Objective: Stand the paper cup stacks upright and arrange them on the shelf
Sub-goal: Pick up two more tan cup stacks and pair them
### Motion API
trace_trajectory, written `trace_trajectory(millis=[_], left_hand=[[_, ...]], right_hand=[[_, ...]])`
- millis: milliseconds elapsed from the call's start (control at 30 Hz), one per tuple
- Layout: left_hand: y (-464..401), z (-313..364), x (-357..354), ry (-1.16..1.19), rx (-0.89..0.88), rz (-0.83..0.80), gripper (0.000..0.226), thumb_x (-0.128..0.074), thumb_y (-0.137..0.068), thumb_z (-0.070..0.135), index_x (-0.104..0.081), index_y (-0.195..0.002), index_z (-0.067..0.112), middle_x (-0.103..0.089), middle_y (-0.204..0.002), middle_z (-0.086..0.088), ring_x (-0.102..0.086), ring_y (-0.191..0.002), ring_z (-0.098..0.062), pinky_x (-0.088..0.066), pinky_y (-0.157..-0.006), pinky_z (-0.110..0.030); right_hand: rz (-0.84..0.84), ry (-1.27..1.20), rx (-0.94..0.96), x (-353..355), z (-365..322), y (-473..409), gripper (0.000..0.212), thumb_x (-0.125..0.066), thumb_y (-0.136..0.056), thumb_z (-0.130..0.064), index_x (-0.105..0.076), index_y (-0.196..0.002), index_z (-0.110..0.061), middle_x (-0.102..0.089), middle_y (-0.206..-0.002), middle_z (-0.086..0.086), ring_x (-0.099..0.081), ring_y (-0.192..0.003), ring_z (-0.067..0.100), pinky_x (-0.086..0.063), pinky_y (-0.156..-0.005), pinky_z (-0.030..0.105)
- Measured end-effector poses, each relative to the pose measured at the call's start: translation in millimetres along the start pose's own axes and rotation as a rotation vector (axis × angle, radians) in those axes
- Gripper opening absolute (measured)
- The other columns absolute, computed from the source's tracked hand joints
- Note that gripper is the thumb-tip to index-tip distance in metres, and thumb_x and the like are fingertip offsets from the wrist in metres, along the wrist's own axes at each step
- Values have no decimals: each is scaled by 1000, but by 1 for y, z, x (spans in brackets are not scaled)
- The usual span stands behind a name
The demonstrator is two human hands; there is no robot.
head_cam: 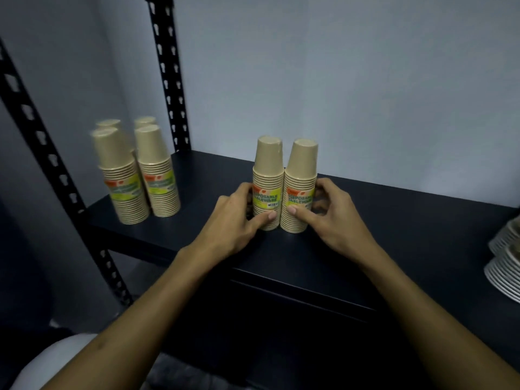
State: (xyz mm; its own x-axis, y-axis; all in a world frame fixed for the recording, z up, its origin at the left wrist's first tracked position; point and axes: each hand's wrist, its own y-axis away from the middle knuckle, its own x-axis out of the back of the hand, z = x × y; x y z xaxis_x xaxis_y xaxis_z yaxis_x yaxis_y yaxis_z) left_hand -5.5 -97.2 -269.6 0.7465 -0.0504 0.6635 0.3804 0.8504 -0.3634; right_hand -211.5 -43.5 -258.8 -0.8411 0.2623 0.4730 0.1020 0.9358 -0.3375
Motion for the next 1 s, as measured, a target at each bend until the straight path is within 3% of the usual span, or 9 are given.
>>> trace_trajectory(millis=[267, 433, 700, 1000], left_hand=[[-56, 9, -35, -56, -48, -97, 64, -73, -82, 58, -55, -132, 23, -71, -125, 5, -67, -116, -15, -57, -96, -46], [-85, 10, -50, -57, -42, -104, 63, -72, -82, 58, -54, -133, 27, -71, -125, 7, -66, -116, -16, -56, -97, -49], [-128, 10, -76, -66, -22, -127, 62, -70, -90, 48, -43, -140, 23, -68, -131, 0, -64, -119, -26, -54, -97, -49], [-162, -8, -93, 0, -6, -111, 67, -72, -87, 51, -44, -143, 26, -69, -127, -3, -65, -116, -24, -53, -99, -45]], right_hand=[[91, 23, -55, 34, 31, -21, 56, -83, -83, -29, -55, -131, -18, -70, -119, -2, -71, -103, 13, -61, -90, 40], [92, 41, -49, 40, 46, -40, 59, -83, -83, -22, -51, -133, -20, -68, -123, -4, -69, -108, 8, -59, -92, 29], [146, 48, -72, 49, 74, -78, 63, -85, -81, -25, -51, -133, -22, -68, -123, 3, -69, -109, 16, -59, -95, 41], [213, 73, -79, 47, 91, -105, 60, -85, -81, -32, -54, -131, -19, -67, -117, -6, -65, -103, 9, -56, -88, 28]])
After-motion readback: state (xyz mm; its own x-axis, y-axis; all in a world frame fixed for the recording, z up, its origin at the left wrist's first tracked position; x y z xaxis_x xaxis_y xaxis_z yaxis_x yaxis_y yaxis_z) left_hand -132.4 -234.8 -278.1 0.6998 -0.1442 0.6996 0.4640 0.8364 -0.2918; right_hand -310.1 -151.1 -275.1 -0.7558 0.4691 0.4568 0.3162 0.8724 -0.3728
